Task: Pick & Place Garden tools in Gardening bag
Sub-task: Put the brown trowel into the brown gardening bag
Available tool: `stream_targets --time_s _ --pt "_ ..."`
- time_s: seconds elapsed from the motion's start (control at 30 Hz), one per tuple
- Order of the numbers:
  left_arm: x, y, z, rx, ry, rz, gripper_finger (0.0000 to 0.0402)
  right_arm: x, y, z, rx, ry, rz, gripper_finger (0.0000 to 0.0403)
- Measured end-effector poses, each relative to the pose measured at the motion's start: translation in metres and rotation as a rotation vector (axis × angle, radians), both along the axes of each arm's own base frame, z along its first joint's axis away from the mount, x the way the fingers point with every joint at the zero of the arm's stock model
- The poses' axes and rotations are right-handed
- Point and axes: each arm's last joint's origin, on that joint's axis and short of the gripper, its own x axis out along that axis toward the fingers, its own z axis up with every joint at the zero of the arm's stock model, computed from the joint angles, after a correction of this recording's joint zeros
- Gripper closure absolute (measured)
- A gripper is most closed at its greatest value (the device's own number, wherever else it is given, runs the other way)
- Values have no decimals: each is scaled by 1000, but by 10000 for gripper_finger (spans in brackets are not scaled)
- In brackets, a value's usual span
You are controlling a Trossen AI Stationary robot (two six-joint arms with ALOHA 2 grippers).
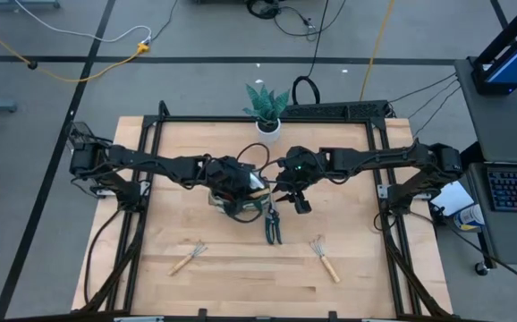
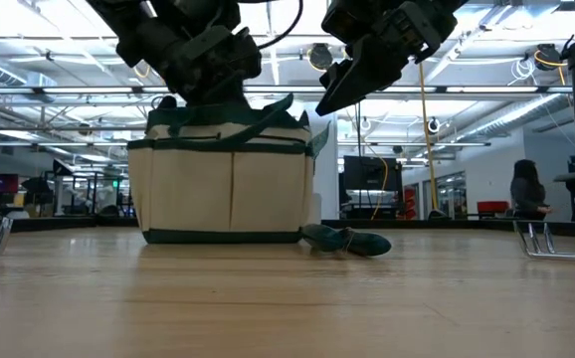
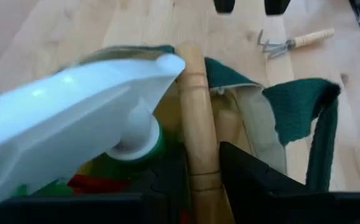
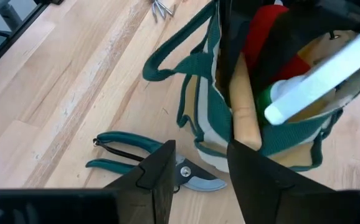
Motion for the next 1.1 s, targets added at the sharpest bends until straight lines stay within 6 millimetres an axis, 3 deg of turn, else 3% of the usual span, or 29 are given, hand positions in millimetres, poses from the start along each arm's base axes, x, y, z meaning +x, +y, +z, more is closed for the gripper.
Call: stream_targets --time_s 0.3,0.6,0.93,1.1 --pt "2 0 2 12 -31 -7 298 0 0 0 -1 0 -2 268" --pt "1 0 1 8 -16 -7 331 0 0 0 -1 0 -2 268" --pt "-19 -1 24 32 -8 41 329 0 0 0 -2 1 -3 268" --pt "-23 -7 25 92 20 81 329 -1 0 -3 -3 5 -3 268"
